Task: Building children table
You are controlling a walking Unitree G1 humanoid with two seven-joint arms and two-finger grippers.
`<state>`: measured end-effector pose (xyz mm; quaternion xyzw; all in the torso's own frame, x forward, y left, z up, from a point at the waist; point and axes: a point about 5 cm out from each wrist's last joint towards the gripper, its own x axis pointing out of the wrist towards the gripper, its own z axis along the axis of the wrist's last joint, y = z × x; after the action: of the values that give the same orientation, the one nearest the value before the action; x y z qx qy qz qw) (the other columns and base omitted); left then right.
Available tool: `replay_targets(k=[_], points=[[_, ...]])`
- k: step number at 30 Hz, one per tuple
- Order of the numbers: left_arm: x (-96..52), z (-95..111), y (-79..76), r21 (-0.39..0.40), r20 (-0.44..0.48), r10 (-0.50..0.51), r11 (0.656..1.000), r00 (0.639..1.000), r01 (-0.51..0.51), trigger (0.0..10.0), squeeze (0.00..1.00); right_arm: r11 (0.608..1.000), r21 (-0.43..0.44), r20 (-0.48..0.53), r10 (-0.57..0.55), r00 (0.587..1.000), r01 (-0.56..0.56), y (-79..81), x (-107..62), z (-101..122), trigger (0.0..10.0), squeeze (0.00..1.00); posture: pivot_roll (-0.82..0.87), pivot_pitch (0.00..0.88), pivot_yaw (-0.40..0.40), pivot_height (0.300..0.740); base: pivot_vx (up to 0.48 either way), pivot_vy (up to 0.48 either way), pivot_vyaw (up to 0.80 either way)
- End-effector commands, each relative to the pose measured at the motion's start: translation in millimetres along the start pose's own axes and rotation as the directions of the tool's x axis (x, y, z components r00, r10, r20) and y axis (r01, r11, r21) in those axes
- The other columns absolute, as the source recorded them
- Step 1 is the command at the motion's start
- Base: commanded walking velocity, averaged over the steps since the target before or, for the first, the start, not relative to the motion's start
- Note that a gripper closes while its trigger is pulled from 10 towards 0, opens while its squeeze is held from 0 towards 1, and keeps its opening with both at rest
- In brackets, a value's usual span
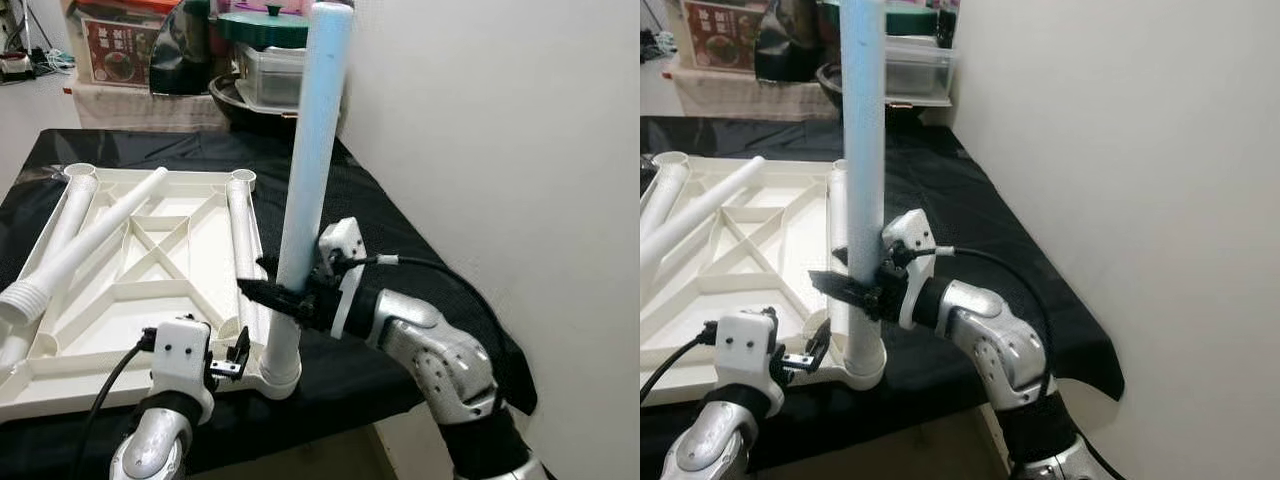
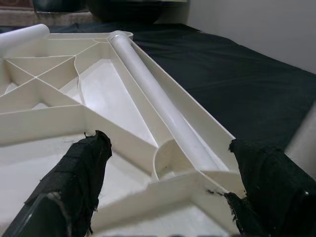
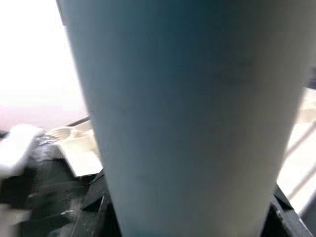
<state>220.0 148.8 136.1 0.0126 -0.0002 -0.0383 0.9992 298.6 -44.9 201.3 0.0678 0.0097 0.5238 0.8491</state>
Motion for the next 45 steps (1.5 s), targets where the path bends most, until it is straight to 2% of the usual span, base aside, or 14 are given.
replay_targets(k=[1,5,8,10,13,20,21,22,23,27,29,30,38,45], points=[[-0.2,-2,-1.1,0.0,-0.003,-0.007,1.0,1.0,0.007,10.0,0.0,0.99,0.068,-0.075,-0.118,0.99,0.123,-16.6,-0.1,-20,0.0,0.0,0.19,0.0,-0.18,0.74,0.0,0.0,0.0],[-0.7,-3,-1.2,0.001,-0.005,-0.01,1.0,1.0,0.01,10.0,0.0,0.956,0.091,-0.123,-0.266,0.956,0.278,-32.6,-3.3,-30,0.0,0.0,0.18,0.0,-0.176,0.74,0.0,0.0,0.0],[-0.8,-3,-1.9,0.002,-0.008,-0.016,1.0,1.0,0.016,10.0,0.0,0.838,0.104,-0.186,-0.513,0.838,0.536,-56.3,-13.4,-40,0.0,0.0,0.17,0.0,-0.171,0.74,0.0,0.0,0.0],[-1.1,-3,-2.0,0.002,-0.009,-0.015,1.0,1.0,0.015,10.0,0.0,0.524,0.137,-0.229,-0.809,0.542,0.84,-81.8,-38.8,-49,0.0,0.0,0.18,0.0,-0.17,0.74,0.0,0.0,0.0],[-1.3,-3,-1.5,0.003,-0.011,-0.013,1.0,1.0,0.013,10.0,0.0,0.414,0.162,-0.226,-0.868,0.442,0.896,-80.7,-45.2,-55,0.0,0.0,0.18,0.0,-0.169,0.74,0.0,0.0,0.0],[-0.9,-4,-1.5,0.005,-0.014,-0.015,1.0,1.0,0.015,10.0,0.0,0.433,0.19,-0.262,-0.843,0.471,0.881,-67.4,-29.7,-65,0.0,0.0,0.17,0.0,-0.165,0.74,0.0,0.0,0.0],[-0.9,-4,-1.3,0.006,-0.014,-0.014,1.0,1.0,0.014,10.0,0.0,0.497,0.207,-0.226,-0.813,0.536,0.843,-62.0,-20.0,-59,10.0,0.0,0.18,0.0,-0.168,0.74,0.0,0.0,0.0],[-0.9,-4,-1.3,0.006,-0.014,-0.014,1.0,1.0,0.014,10.0,0.0,0.497,0.207,-0.226,-0.813,0.536,0.843,-62.0,-20.0,-59,10.0,0.0,0.18,0.0,-0.168,0.74,0.0,0.0,0.0],[-0.7,-4,-1.0,0.007,-0.012,-0.012,1.0,1.0,0.012,10.0,0.0,0.61,0.225,-0.128,-0.755,0.644,0.76,-55.0,-8.9,-40,10.0,1.0,0.17,0.0,-0.166,0.74,0.0,0.0,0.0],[-0.3,-4,-0.8,0.006,-0.011,-0.014,1.0,1.0,0.014,10.0,0.0,0.804,0.236,0.022,-0.566,0.824,0.546,-45.9,0.1,-9,10.0,1.0,0.17,0.0,-0.168,0.74,0.0,0.0,0.0],[-0.3,-4,-0.8,0.006,-0.011,-0.014,1.0,1.0,0.014,10.0,0.0,0.804,0.236,0.022,-0.566,0.824,0.546,-45.9,0.1,-9,10.0,1.0,0.17,0.0,-0.168,0.74,0.0,0.0,0.0],[0.0,-4,-0.7,0.005,-0.011,-0.014,1.0,1.0,0.014,10.0,0.0,0.866,0.208,0.062,-0.476,0.877,0.455,-41.4,0.1,0,10.0,0.0,0.16,0.0,-0.165,0.74,0.0,0.0,0.0],[1.8,-3,0.2,0.006,-0.007,-0.014,1.0,1.0,0.014,10.0,0.0,0.999,0.018,0.022,0.046,0.999,-0.047,-11.3,-14.9,1,10.0,0.0,0.17,0.0,-0.171,0.74,0.0,0.0,0.0],[2.2,-2,1.3,0.009,-0.002,-0.007,1.0,1.0,0.007,10.0,0.0,0.995,0.001,-0.084,0.098,0.992,-0.098,-13.2,-15.2,-26,10.0,0.0,0.19,0.0,-0.186,0.74,0.0,0.0,0.0]])
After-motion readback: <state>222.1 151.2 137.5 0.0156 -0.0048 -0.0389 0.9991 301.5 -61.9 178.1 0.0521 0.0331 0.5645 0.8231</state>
